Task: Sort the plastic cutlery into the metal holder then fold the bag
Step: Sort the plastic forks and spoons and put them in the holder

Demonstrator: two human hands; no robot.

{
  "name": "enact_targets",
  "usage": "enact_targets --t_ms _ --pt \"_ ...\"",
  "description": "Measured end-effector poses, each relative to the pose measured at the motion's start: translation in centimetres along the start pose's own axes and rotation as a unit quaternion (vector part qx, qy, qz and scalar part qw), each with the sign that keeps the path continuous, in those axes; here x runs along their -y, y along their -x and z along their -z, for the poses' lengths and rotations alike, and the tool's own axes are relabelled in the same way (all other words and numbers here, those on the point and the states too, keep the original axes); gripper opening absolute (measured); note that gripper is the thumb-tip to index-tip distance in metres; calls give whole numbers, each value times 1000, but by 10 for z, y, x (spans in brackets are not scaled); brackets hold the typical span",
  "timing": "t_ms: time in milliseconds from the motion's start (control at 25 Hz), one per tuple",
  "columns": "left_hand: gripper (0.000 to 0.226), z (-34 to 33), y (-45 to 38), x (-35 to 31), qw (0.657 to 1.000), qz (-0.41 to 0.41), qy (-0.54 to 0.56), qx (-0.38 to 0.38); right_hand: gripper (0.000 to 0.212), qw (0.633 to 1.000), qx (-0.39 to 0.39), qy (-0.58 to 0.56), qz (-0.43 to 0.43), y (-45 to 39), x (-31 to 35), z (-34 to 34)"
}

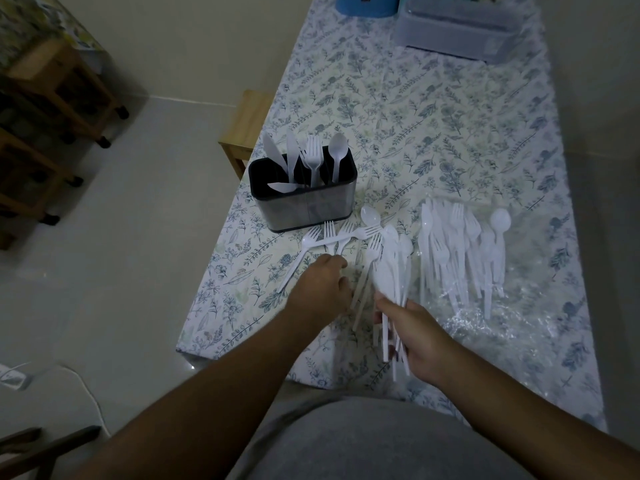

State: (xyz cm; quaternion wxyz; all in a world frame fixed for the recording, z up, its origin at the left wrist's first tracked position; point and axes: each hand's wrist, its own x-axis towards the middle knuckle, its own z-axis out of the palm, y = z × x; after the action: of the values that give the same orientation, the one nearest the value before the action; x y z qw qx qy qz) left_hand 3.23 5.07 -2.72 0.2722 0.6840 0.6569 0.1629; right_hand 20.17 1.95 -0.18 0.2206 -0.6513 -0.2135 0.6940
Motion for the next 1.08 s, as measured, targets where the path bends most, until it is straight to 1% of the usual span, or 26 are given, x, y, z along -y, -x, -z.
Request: enact_targets --t_ms 120,200,280,360,440,480,520,600,640,680,760,800,840,920,1000,1080 --pt "31 1 -1 15 996 67 -56 6 21 999 19 -26 6 2 -3 1" --pt "30 0 4 19 994 80 -67 -11 9 998 7 -67 16 -1 -1 7" --pt "29 -5 7 7 999 41 -31 -9 2 995 -21 -90 26 -5 2 15" --pt "35 -17 7 -14 999 -28 -9 33 9 995 -44 -86 39 -6 3 23" --pt "43 -30 7 -23 989 -113 -61 75 23 994 -63 -81 43 -5 2 26" --pt "46 -34 9 -21 982 -136 -102 86 31 993 -71 -85 36 -4 2 26" --pt "49 -35 13 -17 978 -134 -128 93 40 992 -77 -93 24 -3 2 27" --pt "51 -33 19 -4 983 -88 -140 81 54 990 -73 -118 -8 -3 1 31" --pt "49 -30 22 1 988 -65 -129 61 55 990 -61 -129 -19 -4 0 33" --pt "46 -27 24 4 991 -45 -118 34 50 990 -44 -134 -19 -2 -1 35" --pt "35 -23 25 5 992 -17 -121 -12 35 991 -16 -132 0 0 -3 35" --pt "31 -22 25 3 991 0 -134 -20 26 992 -14 -128 9 0 -5 35" --pt "31 -22 24 1 989 18 -147 -13 20 992 -13 -126 14 1 -6 36" --pt "32 -24 23 -1 985 52 -160 25 15 992 -5 -127 11 1 -6 36" --pt "27 -23 22 -2 984 74 -154 49 15 993 -8 -120 -2 -1 -6 38" --pt "23 -19 21 -3 984 85 -145 64 20 994 -26 -110 -12 -3 -7 38"
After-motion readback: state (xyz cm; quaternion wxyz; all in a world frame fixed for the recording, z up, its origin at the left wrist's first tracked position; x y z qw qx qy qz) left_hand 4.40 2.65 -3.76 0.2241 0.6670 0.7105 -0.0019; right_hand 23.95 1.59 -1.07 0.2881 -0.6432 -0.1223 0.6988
